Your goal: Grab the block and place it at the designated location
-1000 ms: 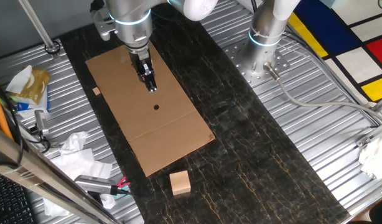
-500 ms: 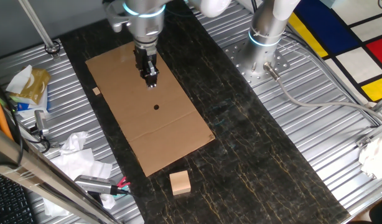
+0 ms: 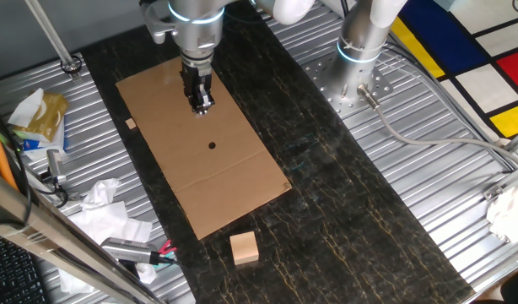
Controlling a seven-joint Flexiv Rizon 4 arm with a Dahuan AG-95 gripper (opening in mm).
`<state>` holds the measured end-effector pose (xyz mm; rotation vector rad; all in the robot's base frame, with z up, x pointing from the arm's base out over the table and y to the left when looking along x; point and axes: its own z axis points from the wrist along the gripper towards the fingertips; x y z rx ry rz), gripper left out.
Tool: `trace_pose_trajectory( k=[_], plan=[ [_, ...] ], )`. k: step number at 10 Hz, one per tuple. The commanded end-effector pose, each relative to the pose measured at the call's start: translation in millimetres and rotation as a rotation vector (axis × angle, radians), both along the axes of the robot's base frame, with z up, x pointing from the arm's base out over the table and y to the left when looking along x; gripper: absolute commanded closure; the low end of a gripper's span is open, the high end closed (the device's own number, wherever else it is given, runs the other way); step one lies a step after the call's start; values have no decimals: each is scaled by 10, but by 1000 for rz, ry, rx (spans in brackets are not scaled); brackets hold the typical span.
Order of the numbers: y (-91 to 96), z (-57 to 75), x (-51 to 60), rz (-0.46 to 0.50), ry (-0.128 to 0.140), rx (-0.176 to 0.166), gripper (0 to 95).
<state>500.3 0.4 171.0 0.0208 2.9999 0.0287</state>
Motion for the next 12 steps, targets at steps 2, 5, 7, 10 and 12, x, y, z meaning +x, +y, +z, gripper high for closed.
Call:
trace_pose_trajectory(
  k=[2, 5, 7, 10, 12],
  plan=[
    [2, 4, -2, 2, 0, -1, 950],
    [20, 5, 1, 2, 0, 2, 760],
    [54, -3, 12, -4, 1, 2, 570],
    [105, -12, 35, -9, 2, 3, 380],
    [188, -12, 87, -8, 2, 3, 380]
  ],
)
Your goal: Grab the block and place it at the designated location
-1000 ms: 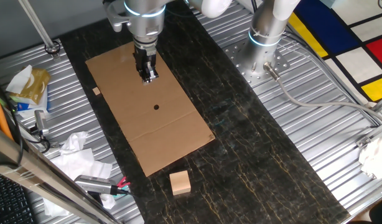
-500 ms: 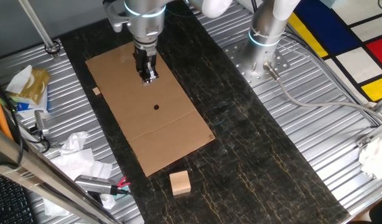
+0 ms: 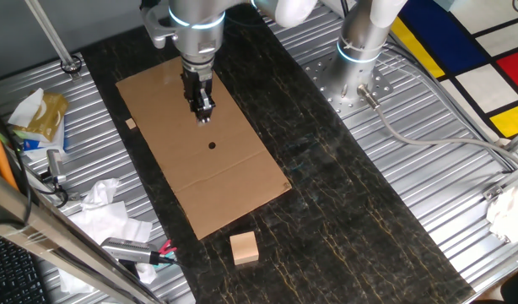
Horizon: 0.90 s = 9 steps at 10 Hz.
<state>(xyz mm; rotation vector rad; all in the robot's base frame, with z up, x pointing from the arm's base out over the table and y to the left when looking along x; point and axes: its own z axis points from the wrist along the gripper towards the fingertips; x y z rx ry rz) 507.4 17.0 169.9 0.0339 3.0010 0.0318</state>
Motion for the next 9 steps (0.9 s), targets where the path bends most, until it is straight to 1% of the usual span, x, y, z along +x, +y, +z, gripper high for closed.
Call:
trace_pose_trajectory(
  k=[1, 6, 9],
  plan=[
    [62, -3, 37, -1, 2, 0, 380],
    [351, -3, 160, -5, 5, 1, 380],
    [598, 50, 298, 0, 12, -1, 380]
  ],
)
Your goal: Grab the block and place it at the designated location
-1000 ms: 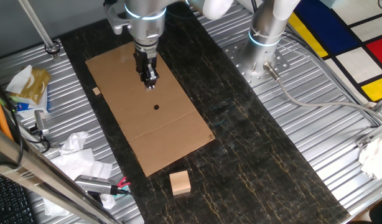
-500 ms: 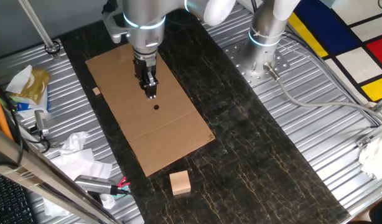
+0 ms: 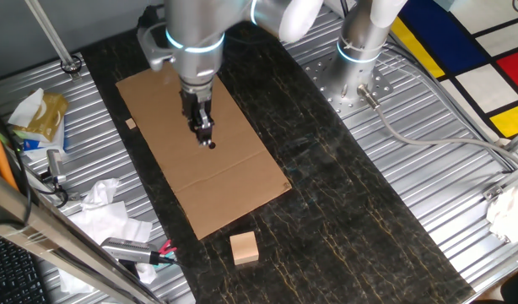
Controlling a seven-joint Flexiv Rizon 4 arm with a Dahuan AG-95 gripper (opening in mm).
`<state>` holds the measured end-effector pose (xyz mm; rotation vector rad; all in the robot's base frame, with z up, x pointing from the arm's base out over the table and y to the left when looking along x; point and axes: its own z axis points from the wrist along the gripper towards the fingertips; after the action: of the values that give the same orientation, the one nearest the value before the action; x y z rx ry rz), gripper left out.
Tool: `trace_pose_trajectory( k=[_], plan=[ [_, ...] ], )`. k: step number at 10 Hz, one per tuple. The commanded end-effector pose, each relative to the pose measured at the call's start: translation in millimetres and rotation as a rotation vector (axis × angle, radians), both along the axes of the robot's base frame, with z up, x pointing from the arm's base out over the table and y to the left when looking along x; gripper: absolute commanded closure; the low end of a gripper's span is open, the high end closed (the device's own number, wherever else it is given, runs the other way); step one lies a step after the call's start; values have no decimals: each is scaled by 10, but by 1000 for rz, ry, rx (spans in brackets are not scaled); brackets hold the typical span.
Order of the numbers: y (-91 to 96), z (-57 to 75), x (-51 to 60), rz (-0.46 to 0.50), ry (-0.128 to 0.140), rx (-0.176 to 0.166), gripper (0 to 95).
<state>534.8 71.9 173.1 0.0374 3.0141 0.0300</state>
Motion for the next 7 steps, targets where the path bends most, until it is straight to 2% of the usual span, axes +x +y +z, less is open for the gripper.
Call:
trace_pose_trajectory(
  k=[1, 2, 3, 7],
  plan=[
    [160, 58, 94, 14, 3, -3, 570],
    [191, 70, 119, 23, 5, -4, 570],
    [301, 111, 181, 46, 18, -8, 570],
    [482, 122, 202, 60, 16, -21, 570]
  ],
)
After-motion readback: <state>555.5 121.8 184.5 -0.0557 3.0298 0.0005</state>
